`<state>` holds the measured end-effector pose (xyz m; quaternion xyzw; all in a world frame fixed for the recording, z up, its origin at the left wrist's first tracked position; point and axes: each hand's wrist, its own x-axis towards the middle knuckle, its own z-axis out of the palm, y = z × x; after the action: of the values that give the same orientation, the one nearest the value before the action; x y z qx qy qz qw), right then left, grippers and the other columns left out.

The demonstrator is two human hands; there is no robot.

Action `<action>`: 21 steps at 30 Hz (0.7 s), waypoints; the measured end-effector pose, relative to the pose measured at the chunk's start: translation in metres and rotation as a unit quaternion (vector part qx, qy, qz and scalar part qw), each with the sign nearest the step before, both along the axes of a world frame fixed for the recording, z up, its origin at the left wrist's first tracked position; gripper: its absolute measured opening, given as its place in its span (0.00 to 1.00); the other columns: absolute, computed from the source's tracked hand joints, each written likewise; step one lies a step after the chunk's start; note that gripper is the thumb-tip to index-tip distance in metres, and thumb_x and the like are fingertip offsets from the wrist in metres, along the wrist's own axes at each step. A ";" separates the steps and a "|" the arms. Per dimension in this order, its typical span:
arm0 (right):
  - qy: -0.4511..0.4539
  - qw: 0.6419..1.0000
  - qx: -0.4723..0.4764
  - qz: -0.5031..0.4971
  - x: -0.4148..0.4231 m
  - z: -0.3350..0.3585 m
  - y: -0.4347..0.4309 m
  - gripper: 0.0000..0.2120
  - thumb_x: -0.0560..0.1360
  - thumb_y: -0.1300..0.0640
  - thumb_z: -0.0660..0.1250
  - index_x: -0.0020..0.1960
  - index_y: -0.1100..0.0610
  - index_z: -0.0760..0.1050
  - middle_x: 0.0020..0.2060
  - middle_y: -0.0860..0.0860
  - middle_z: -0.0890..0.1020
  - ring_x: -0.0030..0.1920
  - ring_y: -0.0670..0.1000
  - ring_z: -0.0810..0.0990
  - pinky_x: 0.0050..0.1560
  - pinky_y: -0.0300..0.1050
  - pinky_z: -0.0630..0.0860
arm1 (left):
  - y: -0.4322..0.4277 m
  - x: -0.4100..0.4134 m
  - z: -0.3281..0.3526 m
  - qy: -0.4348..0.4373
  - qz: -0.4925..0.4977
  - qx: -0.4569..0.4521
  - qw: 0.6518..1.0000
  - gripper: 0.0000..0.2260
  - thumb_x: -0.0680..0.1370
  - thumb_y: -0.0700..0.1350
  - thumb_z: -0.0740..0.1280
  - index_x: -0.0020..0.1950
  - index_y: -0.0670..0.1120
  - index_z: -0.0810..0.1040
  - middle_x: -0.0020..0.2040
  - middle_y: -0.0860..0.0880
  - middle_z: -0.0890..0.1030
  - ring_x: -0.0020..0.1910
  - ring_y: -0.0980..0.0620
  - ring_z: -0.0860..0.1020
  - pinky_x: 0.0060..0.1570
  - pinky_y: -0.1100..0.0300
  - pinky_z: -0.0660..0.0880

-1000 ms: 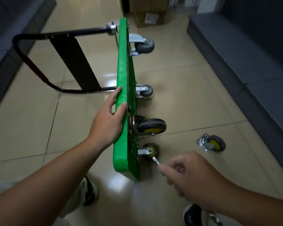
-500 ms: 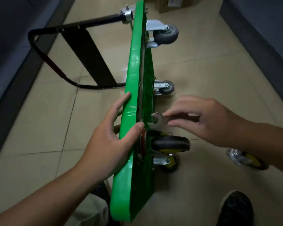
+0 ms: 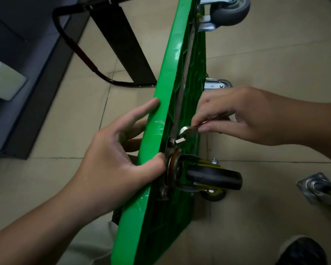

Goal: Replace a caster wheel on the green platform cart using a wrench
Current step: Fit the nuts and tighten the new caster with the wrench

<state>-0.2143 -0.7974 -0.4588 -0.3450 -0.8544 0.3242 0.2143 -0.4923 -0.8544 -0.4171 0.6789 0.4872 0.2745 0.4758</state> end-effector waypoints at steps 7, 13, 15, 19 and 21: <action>-0.058 0.996 0.053 0.034 -0.015 0.021 0.011 0.12 0.78 0.47 0.67 0.56 0.47 0.84 0.47 0.38 0.77 0.45 0.39 0.77 0.45 0.41 0.75 | 0.012 -0.019 0.012 0.021 0.002 0.024 1.000 0.37 0.67 0.49 0.78 0.76 0.58 0.74 0.64 0.55 0.84 0.54 0.52 0.87 0.50 0.59 0.84; -0.080 0.987 0.131 0.045 -0.034 0.035 0.028 0.09 0.77 0.48 0.70 0.55 0.47 0.84 0.47 0.39 0.80 0.47 0.42 0.79 0.48 0.51 0.80 | 0.018 -0.033 0.013 0.032 -0.011 0.018 0.999 0.36 0.68 0.49 0.78 0.76 0.61 0.74 0.68 0.54 0.82 0.56 0.52 0.86 0.50 0.54 0.84; -0.083 0.985 0.138 0.068 -0.044 0.038 0.031 0.07 0.77 0.48 0.71 0.54 0.47 0.83 0.47 0.39 0.81 0.47 0.43 0.80 0.48 0.52 0.81 | 0.017 -0.032 0.011 0.031 -0.009 0.028 0.999 0.36 0.69 0.48 0.77 0.76 0.60 0.74 0.67 0.56 0.82 0.54 0.54 0.86 0.49 0.58 0.84; -0.113 0.975 0.161 0.106 -0.056 0.044 0.035 0.08 0.77 0.48 0.67 0.52 0.48 0.83 0.47 0.42 0.82 0.48 0.47 0.82 0.47 0.53 0.81 | 0.012 -0.026 0.004 0.010 0.021 0.040 0.999 0.35 0.68 0.40 0.77 0.74 0.56 0.76 0.62 0.60 0.84 0.51 0.56 0.87 0.47 0.63 0.83; -0.122 0.972 0.167 0.111 -0.058 0.047 0.037 0.10 0.76 0.47 0.66 0.53 0.47 0.84 0.48 0.42 0.82 0.49 0.47 0.82 0.48 0.54 0.81 | 0.010 -0.022 0.003 0.009 0.030 0.046 0.998 0.34 0.68 0.36 0.75 0.73 0.55 0.76 0.60 0.63 0.84 0.51 0.59 0.86 0.47 0.66 0.82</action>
<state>-0.2719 -0.7609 -0.4119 -0.2444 -0.9490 0.1547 0.1259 -0.5147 -0.8448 -0.4146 0.6877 0.4986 0.3046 0.4310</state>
